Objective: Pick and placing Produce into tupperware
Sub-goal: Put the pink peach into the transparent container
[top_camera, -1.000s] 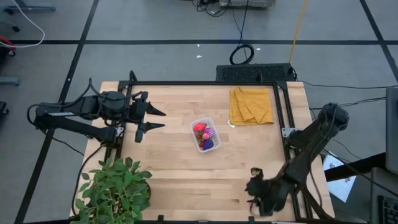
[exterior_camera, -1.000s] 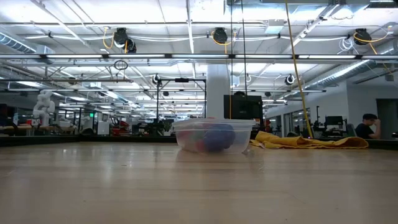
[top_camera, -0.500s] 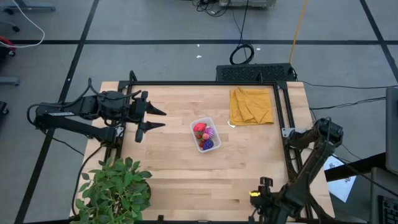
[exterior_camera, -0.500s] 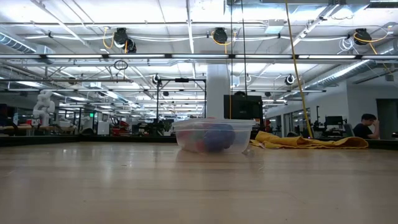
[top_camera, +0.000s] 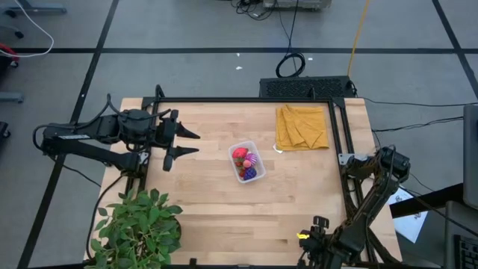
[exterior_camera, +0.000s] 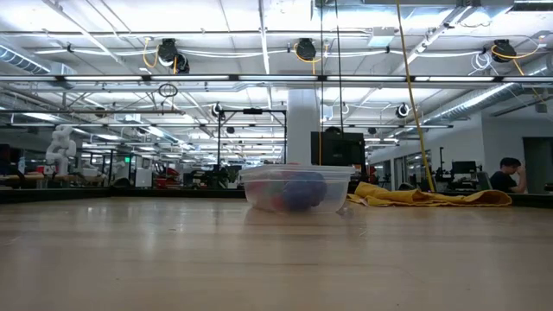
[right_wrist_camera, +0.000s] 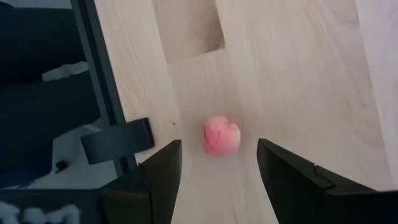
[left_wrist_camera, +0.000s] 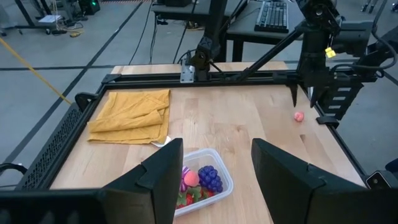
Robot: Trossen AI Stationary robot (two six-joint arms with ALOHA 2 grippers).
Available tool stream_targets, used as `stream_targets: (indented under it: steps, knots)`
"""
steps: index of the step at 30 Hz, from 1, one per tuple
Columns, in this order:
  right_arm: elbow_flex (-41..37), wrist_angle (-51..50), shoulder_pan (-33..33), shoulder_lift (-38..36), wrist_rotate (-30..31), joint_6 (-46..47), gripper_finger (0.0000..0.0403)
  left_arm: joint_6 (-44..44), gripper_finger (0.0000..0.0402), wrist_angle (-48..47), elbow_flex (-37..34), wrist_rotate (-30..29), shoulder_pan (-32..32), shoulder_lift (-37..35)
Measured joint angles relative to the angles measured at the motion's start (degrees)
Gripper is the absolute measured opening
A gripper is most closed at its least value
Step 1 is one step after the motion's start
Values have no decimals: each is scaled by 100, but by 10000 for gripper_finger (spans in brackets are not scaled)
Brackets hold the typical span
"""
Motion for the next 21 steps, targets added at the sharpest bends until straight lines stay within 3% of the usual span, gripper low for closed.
stream_targets:
  steps: [8,21]
  knots:
    - [-303,164,0,7,-8,119,201,0,196,2,0,0,0,-2]
    - [-1077,1304,-23,9,-153,119,201,0,196,2,0,2,0,-2]
